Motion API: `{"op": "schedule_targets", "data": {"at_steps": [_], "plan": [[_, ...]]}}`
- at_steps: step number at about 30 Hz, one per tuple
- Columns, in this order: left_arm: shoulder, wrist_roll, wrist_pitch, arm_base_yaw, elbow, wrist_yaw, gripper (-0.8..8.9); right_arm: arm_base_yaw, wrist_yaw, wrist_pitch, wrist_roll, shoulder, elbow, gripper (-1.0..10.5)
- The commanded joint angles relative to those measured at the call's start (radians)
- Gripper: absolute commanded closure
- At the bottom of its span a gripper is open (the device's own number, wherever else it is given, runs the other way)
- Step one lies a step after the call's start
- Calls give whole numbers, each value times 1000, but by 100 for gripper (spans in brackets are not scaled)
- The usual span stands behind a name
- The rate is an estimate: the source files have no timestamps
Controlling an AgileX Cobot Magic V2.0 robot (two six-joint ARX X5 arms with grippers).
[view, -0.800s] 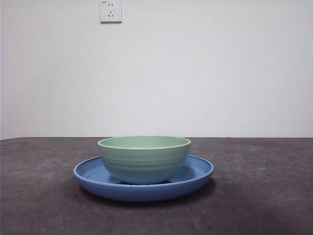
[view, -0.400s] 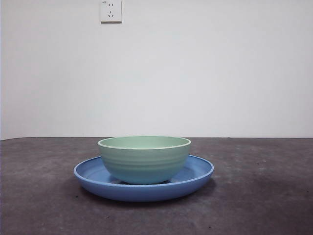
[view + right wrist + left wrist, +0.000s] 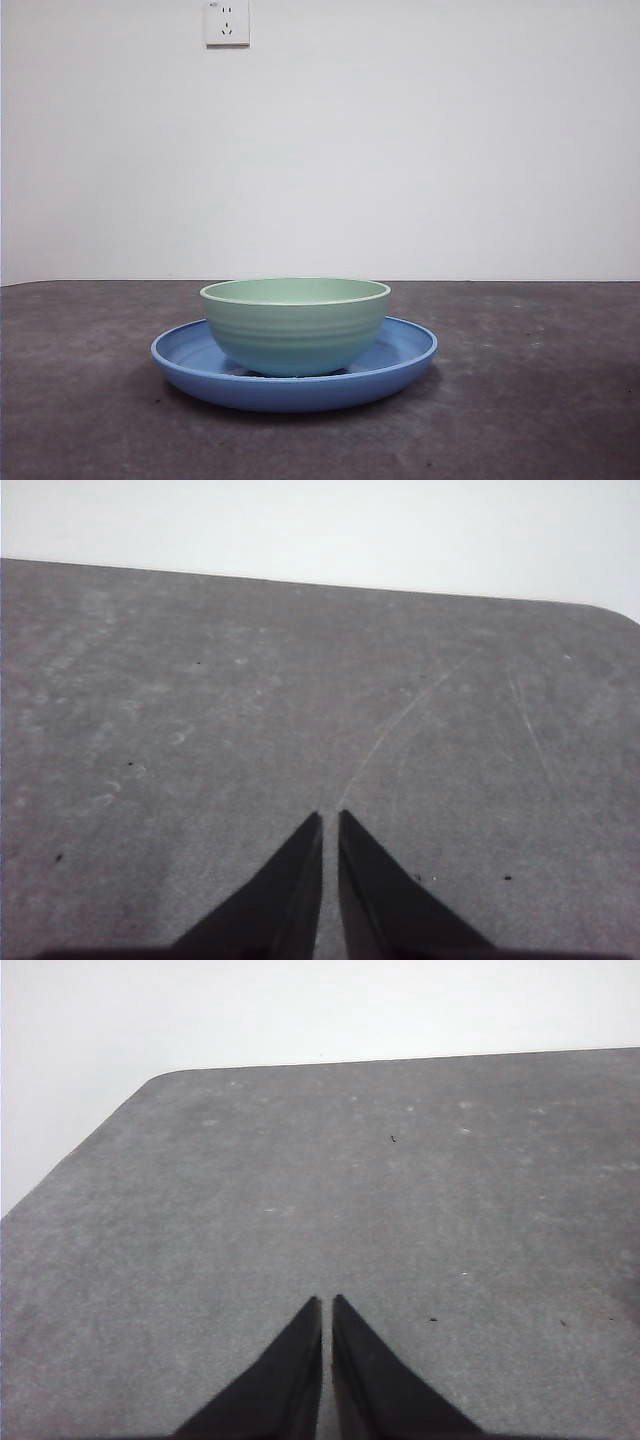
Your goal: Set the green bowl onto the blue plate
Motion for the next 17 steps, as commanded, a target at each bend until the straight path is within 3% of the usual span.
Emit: {"op": "schedule_targets", "data": {"at_steps": [1,7,17], "plan": [[-1,8,-5,-1,-21,-6,794,5,-2,7,23,-3,-5,923],[-1,8,-5,-1,-21,-6,794,13,-63,-30,19,-3,-5,923],[-1,8,-6,-1,-21,-6,794,18,-52,-29,14,-3,-5,923]]}}
